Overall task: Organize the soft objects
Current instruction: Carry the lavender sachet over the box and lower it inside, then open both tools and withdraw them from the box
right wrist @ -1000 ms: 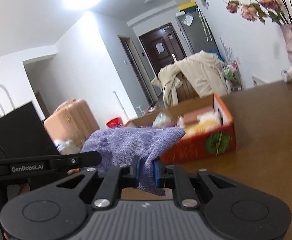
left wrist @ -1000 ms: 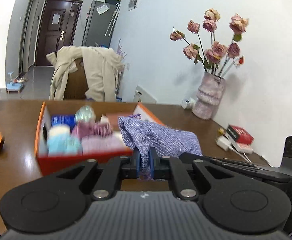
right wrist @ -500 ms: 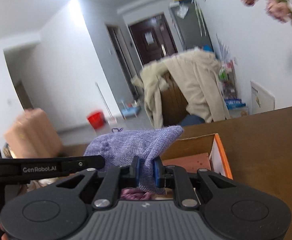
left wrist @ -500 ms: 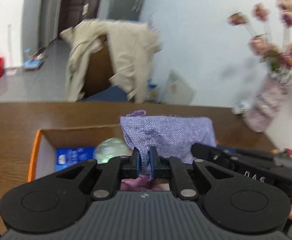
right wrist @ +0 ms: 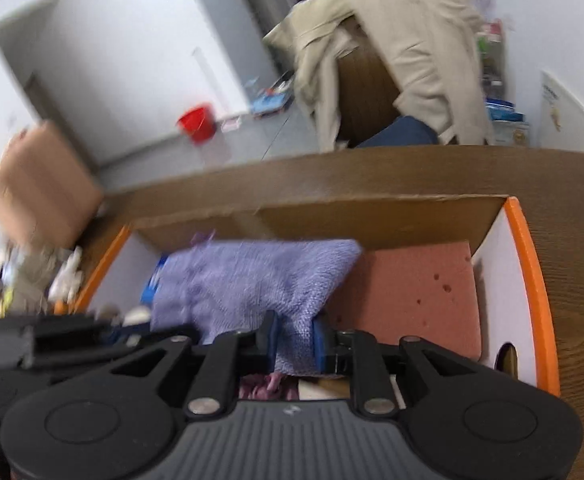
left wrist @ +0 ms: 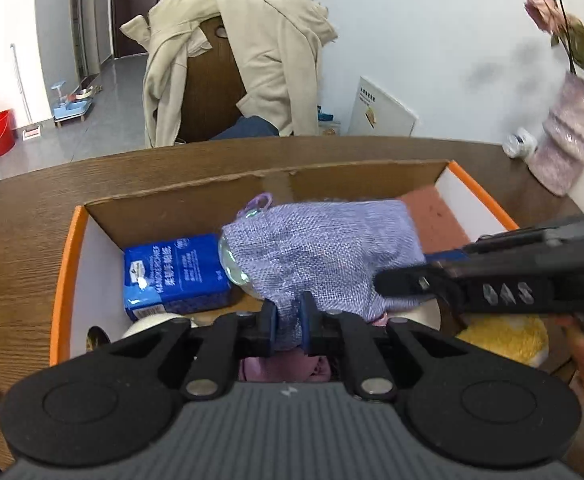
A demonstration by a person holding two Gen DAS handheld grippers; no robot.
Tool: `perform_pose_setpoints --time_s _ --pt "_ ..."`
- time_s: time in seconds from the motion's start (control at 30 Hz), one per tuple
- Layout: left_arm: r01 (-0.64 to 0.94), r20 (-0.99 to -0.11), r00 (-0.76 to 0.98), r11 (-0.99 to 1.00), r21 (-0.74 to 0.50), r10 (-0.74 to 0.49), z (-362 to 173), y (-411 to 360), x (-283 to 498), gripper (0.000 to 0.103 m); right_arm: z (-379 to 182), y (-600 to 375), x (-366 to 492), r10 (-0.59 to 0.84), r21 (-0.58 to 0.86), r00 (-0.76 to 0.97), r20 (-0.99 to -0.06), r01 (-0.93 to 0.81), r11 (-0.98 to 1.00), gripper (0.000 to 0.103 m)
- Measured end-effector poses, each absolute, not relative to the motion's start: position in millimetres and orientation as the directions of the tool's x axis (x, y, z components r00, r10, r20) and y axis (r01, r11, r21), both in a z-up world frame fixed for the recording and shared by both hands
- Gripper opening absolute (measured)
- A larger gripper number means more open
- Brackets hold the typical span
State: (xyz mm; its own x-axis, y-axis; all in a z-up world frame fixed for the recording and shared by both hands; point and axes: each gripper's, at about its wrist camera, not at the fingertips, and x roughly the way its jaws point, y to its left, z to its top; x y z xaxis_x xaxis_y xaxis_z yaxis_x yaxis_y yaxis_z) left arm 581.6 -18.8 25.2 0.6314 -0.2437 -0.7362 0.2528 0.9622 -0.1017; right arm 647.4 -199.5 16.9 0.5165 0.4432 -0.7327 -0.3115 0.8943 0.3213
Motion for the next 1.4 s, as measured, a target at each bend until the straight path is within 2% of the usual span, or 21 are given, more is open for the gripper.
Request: perform_pose_setpoints --time_s 0.17,0.2,0.23,0.33,0.4,0.43,0.5,0.8,1.0,1.1,1.27,1.4 --pt "0.210 -0.750 0.621 0.970 -0.120 -0.228 22 -22 590 0.020 14 -197 624 0.437 0.289 0.446 -0.781 -0.363 0.886 0.015" --pt "0.186 -0.748 0.628 0.975 -0.123 -0.215 24 -21 590 0.030 12 -198 623 0.432 0.290 0.454 -0.779 -0.349 0.891 0.015" --pt "0.178 -0.747 0.631 0.977 -0.120 -0.207 27 -21 588 0.034 11 -200 619 0.435 0.303 0.459 -0.774 -0.334 0.892 0.016" --pt "0.196 -0.733 0.649 0.976 -0.099 -0.205 42 -20 573 0.041 20 -203 611 0.418 0.300 0.487 -0.767 -0.303 0.904 0.024" --pt "0.200 -0.716 0.669 0.976 -0.085 -0.199 57 -17 559 0.041 33 -202 602 0.413 0.288 0.498 -0.763 -0.310 0.906 0.038" --pt "0.199 -0.707 0.680 0.977 -0.079 -0.196 65 -17 553 0.042 40 -203 596 0.416 0.286 0.505 -0.756 -0.317 0.904 0.042" --pt "0.200 -0.683 0.705 0.977 -0.068 -0.192 83 -14 538 0.045 57 -206 584 0.410 0.271 0.529 -0.743 -0.322 0.907 0.042" --pt "0.188 -0.575 0.800 0.982 -0.029 -0.170 152 6 457 0.063 143 -229 509 0.342 0.164 0.663 -0.666 -0.317 0.934 0.055" --pt "0.189 -0.533 0.829 0.982 -0.014 -0.167 173 14 402 0.068 179 -244 455 0.310 0.131 0.718 -0.623 -0.295 0.946 0.059" --pt "0.181 -0.508 0.846 0.984 -0.012 -0.161 175 16 375 0.075 186 -244 432 0.295 0.111 0.737 -0.608 -0.290 0.951 0.065" --pt "0.139 -0.430 0.894 0.990 -0.007 -0.128 158 22 330 0.088 180 -237 397 0.274 0.083 0.777 -0.567 -0.278 0.957 0.068" --pt "0.098 -0.321 0.942 0.995 -0.004 -0.094 137 24 298 0.095 165 -227 363 0.233 0.012 0.856 -0.462 -0.257 0.966 0.080"
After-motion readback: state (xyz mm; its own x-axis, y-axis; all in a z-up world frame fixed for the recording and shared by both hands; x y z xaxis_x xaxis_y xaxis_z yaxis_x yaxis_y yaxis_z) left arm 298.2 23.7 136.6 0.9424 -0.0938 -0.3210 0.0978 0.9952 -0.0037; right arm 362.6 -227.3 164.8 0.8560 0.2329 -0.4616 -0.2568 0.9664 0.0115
